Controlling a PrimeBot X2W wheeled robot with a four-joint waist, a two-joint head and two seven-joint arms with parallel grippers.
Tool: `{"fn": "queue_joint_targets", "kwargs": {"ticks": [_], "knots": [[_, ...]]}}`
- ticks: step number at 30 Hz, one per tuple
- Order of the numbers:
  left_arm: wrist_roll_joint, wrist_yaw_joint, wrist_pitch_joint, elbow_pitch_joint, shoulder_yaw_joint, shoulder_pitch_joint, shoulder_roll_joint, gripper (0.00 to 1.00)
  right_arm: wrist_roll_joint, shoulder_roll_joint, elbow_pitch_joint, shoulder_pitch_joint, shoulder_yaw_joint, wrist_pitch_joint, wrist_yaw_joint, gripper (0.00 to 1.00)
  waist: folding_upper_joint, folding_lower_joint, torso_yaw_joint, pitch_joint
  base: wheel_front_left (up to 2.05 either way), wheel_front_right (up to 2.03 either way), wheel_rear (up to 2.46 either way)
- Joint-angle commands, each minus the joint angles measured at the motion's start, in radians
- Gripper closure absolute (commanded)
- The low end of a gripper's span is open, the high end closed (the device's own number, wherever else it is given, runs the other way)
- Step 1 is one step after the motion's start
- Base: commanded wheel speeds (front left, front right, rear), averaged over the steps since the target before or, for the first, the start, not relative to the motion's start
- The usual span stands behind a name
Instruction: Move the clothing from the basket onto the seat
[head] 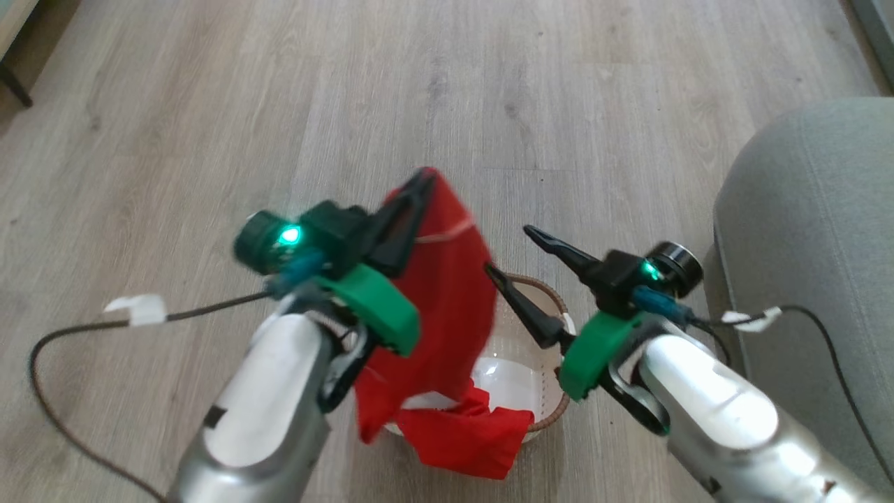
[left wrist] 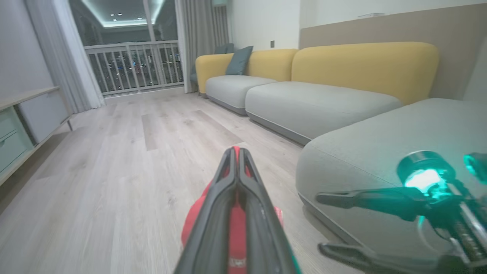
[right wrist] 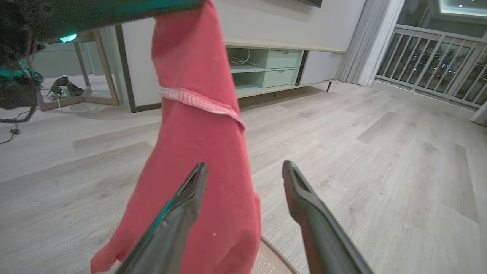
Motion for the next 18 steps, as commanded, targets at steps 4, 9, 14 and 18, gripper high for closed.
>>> {"fn": "queue_joint_targets", "kwargs": {"ticks": [4,9,14,18], "knots": [[-0.022,-0.006,0.005,-0.062,-0.037,-0.096,0.003,1.00,0.052,0.008,0.016,-0.078,0.072,-0.007,0.000,0.00,-0.0001,0.0000,0.008,0.007,0.00,0.00,0.00],[-0.068,-0.008,0.005,-0.095,-0.119,-0.125,0.002,1.00,0.104,0.002,0.088,-0.139,0.158,-0.007,0.000,0.00,-0.0001,0.0000,0.014,0.007,0.00,0.00,0.00],[-0.114,-0.009,0.012,-0.118,-0.153,-0.126,0.002,1.00,0.159,0.007,0.122,-0.152,0.183,-0.007,0.000,1.00,-0.0001,0.0000,0.019,0.004,0.00,0.00,0.00],[-0.121,0.000,0.010,-0.116,-0.150,-0.118,0.007,0.86,0.180,0.001,0.110,-0.148,0.164,-0.007,0.000,1.00,-0.0001,0.0000,0.014,0.007,0.00,0.00,0.00]]}}
